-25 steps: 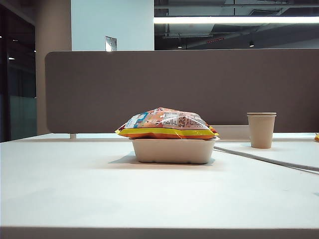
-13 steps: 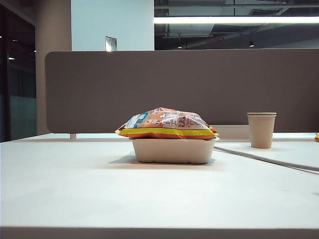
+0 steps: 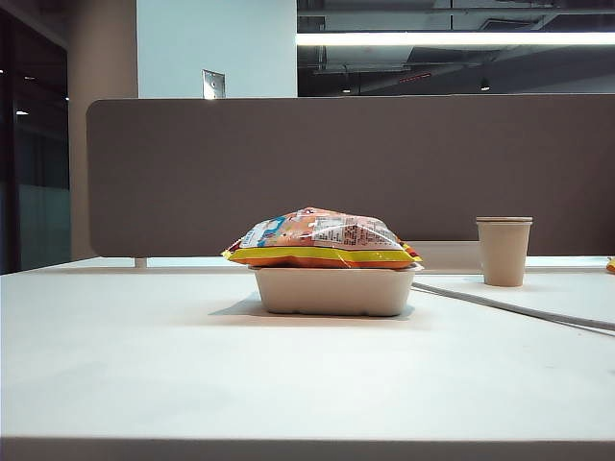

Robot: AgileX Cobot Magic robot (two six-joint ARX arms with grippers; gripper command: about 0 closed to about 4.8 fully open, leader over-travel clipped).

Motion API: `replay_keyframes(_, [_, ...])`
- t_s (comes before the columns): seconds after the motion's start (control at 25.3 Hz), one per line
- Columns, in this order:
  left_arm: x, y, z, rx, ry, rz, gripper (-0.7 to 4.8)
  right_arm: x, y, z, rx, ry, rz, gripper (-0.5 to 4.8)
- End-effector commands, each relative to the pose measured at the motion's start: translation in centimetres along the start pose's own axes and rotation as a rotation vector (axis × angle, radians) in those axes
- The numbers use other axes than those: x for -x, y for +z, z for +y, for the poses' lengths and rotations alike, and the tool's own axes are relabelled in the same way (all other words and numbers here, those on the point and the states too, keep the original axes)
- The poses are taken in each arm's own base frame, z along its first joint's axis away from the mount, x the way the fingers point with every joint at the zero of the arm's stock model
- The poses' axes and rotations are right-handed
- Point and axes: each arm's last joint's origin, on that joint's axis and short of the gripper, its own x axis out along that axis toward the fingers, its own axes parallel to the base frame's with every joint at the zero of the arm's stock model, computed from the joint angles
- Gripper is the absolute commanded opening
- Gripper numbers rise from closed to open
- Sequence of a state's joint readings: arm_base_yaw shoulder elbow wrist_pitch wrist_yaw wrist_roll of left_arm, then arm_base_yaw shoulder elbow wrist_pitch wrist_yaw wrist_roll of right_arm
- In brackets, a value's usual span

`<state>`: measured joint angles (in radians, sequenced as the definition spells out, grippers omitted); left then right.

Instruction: Pick up a bag of chips and put them in the box.

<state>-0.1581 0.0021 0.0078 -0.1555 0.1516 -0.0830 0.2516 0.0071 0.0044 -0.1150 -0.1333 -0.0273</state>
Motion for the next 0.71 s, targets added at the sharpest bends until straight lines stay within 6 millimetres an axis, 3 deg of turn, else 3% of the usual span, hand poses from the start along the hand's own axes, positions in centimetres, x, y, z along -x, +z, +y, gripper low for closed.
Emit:
replay_keyframes(0.04, [0.0,-0.1,0.0,0.005,0.003,0.012,-0.06,0.1,0.1,-0.6,-0.005,-0.065,-0.015,0.12])
replay_keyframes(0.36, [0.0,-0.1,0.0,0.005,0.003,0.012,-0.06,0.5,0.1,-2.3,-0.023,-0.241,-0.018,0.13])
replay_keyframes(0.71, [0.0,-0.1,0.0,0.005,0.003,0.012,-0.06,0.6,0.1,-2.4,-0.025,-0.259,-0.017,0.13])
